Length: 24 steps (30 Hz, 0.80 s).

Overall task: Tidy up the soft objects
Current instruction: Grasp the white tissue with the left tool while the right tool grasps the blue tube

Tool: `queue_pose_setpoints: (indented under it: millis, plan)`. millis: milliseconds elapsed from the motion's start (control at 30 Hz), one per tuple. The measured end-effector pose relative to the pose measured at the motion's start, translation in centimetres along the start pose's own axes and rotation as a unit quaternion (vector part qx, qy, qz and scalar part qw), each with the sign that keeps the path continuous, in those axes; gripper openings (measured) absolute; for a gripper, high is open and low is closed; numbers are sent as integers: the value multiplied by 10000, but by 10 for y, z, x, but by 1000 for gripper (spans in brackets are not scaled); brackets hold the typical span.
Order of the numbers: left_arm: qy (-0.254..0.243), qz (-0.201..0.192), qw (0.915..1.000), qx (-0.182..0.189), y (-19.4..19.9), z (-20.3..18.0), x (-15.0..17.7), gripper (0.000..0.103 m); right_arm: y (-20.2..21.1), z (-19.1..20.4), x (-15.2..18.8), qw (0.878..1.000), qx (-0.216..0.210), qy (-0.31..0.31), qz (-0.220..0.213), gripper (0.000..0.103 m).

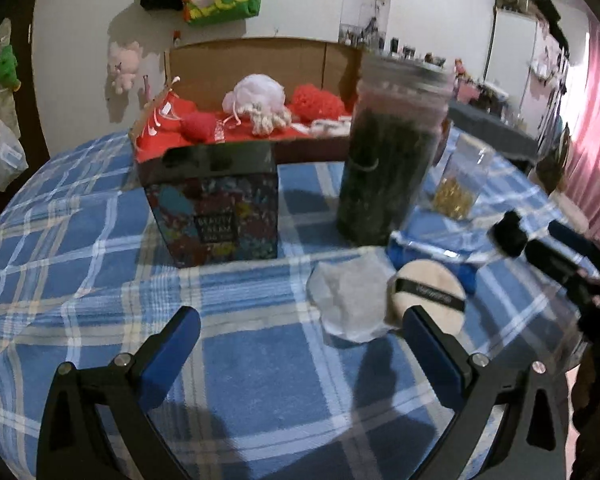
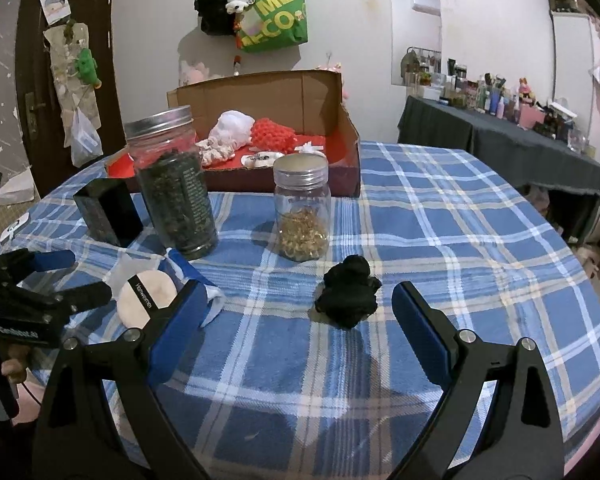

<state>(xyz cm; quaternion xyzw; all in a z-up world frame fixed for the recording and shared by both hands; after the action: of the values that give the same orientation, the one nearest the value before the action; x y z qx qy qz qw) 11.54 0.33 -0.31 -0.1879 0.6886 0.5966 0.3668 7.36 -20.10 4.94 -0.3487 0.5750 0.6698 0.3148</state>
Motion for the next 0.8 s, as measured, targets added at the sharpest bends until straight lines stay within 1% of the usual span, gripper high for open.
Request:
queue_pose_setpoints:
  millis: [133, 333, 500, 567, 633, 700, 800]
  plan:
    - [-140, 162, 9997, -156, -6, -1, 1, 103, -3, -2, 0, 10000, 25, 20, 42, 95]
    - [-395, 305, 9986, -178, -12, -11, -2, 103, -7, -4, 2, 9999, -85, 0, 133, 95]
    - [-604, 296, 9977, 94, -13, -30, -5, 103, -9, 3, 1, 9993, -252, 198, 182, 95]
    - [-661, 238, 9975, 74, -12, -32, -8, 103, -10, 8, 1, 9986, -375, 309, 195, 95]
    - [-665, 198, 9976, 20, -10, -28, -11, 99, -13, 14, -1, 9972, -557, 412, 268, 95]
    - [-614, 232, 9978, 91, -12, -24, -14, 88, -18, 20, -3, 9952, -795, 425, 370, 95]
    - [-592, 339, 9974, 228, -18, -23, -18, 79, -30, 28, -10, 9900, -1210, 432, 582, 94]
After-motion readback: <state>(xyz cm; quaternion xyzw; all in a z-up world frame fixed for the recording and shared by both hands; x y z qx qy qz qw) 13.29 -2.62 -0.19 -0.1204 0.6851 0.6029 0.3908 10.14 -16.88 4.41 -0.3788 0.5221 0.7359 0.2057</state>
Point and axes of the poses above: each gripper's, at about its wrist camera, not at the fingertips, and y roughly against the way its jaws point, z to its left, x to its underside, the point moved 5 cm from there along -y, roughly the way its jaws point, and after that the axes turned 4 degrees about -y, right-handed, at the moved point
